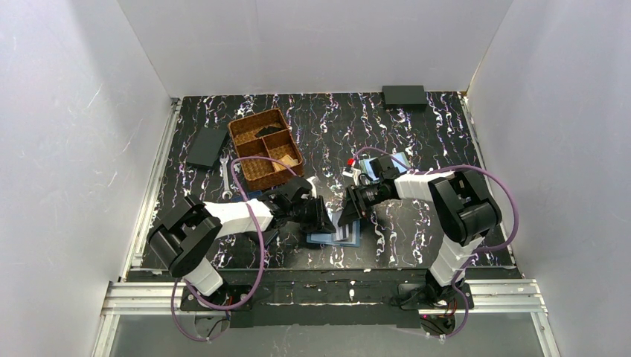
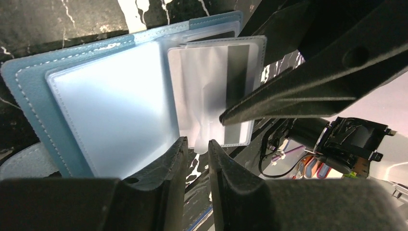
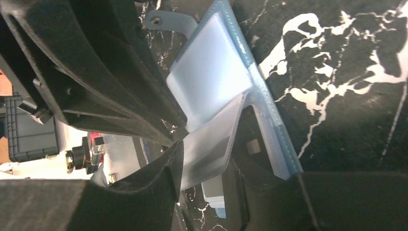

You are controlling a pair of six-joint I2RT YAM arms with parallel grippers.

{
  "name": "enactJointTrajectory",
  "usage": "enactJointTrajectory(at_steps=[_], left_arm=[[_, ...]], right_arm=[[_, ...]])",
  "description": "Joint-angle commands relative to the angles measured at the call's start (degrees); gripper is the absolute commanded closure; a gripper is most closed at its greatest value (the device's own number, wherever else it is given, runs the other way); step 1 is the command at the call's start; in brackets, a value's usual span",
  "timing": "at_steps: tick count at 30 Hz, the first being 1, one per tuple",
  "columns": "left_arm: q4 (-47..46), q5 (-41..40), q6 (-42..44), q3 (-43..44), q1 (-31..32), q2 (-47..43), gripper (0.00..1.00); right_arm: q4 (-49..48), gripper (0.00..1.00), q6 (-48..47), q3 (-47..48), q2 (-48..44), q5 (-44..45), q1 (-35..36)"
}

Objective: Take the credit cards out of the card holder
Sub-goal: Remove the credit card from the card holder.

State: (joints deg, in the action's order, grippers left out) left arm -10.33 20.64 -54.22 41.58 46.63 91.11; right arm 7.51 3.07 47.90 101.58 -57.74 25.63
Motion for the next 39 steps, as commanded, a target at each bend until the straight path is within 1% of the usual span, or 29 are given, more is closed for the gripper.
enactJointTrajectory(at_steps=[1, 8, 10, 13, 15, 17, 21, 25, 29, 34, 39], left_arm=[[0.0, -0.1, 0.0, -1.4, -0.5, -2.5, 0.78], [0.0, 0.2, 0.2, -2.0, -0.8, -3.3, 0.76], [-0.1, 0.4, 0.1, -1.8, -0.8, -3.3, 0.76], [-0.1, 0.6, -0.4, -1.4, -0.8, -3.4, 0.73], [-0.5, 1.0, -1.1, -1.0, -0.8, -3.5, 0.70], [-1.4, 1.4, -2.3, -1.1, -1.0, -3.5, 0.67], [-4.3, 1.7, -5.7, -2.9, -1.9, -4.4, 0.64], [-7.1, 2.1, -8.6, -5.0, -3.1, -5.3, 0.62], [-8.5, 2.0, -9.8, -5.8, -3.3, -6.1, 0.62], [-13.2, 3.9, -11.4, -6.1, -3.3, -5.6, 0.63], [-17.2, 5.4, -12.1, -6.2, -3.3, -5.4, 0.67]], right_arm=[[1.1, 0.59, -0.6, 1.0, 0.7, 3.5, 0.3], [2.9, 0.63, -2.1, 1.8, 1.5, 5.3, 0.2], [3.6, 0.69, -2.6, 2.1, 1.8, 5.0, 0.2], [4.4, 0.83, -2.9, 2.7, 2.2, 3.4, 0.2], [5.0, 0.92, -2.9, 3.1, 2.5, 1.3, 0.2], [5.5, 0.99, -5.0, 3.4, 2.5, -1.7, 0.0], [5.1, 0.99, -5.6, 3.2, 1.5, -7.8, -1.1], [3.3, 0.99, -4.7, 2.6, 0.5, -12.4, -2.6], [0.8, 0.99, -3.4, 1.9, 0.1, -16.8, -3.9], [0.0, 0.99, -1.8, 1.8, -0.3, -18.8, -4.0], [-0.3, 0.99, -1.4, 1.9, -0.3, -20.4, -4.1]])
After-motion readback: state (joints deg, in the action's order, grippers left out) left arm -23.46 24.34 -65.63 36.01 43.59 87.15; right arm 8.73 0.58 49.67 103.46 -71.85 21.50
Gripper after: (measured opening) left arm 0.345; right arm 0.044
